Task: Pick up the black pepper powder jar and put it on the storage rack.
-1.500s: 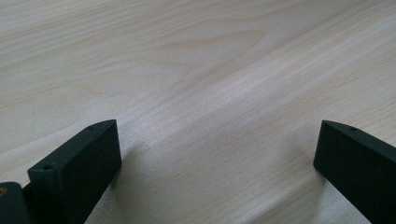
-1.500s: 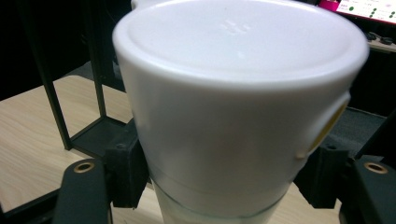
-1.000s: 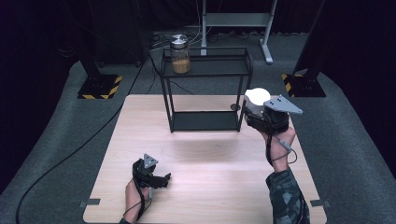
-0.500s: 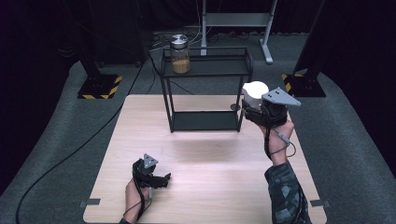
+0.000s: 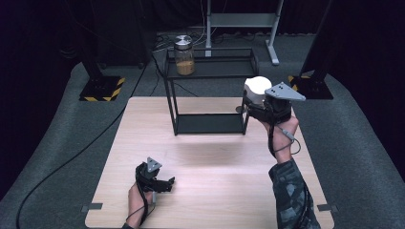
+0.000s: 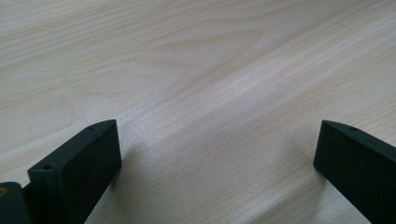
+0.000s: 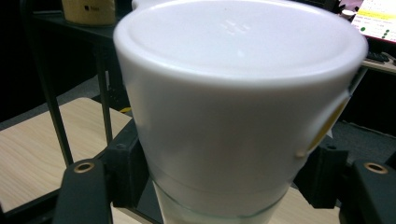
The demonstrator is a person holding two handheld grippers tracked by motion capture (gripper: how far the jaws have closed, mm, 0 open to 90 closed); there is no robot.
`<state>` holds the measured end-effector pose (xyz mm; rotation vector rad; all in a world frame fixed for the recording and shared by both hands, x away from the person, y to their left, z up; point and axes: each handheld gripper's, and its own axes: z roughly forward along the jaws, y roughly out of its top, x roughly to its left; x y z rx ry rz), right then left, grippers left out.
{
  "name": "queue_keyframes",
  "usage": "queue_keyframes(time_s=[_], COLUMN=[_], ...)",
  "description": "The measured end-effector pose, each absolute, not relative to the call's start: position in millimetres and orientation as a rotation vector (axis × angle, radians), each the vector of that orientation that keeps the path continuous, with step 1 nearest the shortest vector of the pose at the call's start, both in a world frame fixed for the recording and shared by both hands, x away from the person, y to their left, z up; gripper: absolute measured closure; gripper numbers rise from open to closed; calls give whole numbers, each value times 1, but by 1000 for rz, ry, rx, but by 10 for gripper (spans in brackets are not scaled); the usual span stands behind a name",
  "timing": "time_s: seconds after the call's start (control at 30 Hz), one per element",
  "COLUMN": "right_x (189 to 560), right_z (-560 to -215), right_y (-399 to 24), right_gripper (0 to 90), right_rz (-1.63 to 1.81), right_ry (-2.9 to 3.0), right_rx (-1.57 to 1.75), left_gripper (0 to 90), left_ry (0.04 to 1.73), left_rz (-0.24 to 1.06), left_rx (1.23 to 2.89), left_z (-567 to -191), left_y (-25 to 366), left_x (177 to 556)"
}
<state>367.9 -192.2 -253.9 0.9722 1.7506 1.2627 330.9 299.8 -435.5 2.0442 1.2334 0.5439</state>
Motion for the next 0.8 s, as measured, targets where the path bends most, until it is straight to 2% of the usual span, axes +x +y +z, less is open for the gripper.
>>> queue_keyframes(time_s=[0.8], right_x=[378], right_z=[-232], right_y=[-185], right_gripper=[294], right_rz=[1280], right_ry=[1754], right_rx=[934], left_gripper=[4], left_ry=[1231], left_rz=[543], left_rx=[2046], left_z=[-436], left_y=[299], left_x=[331])
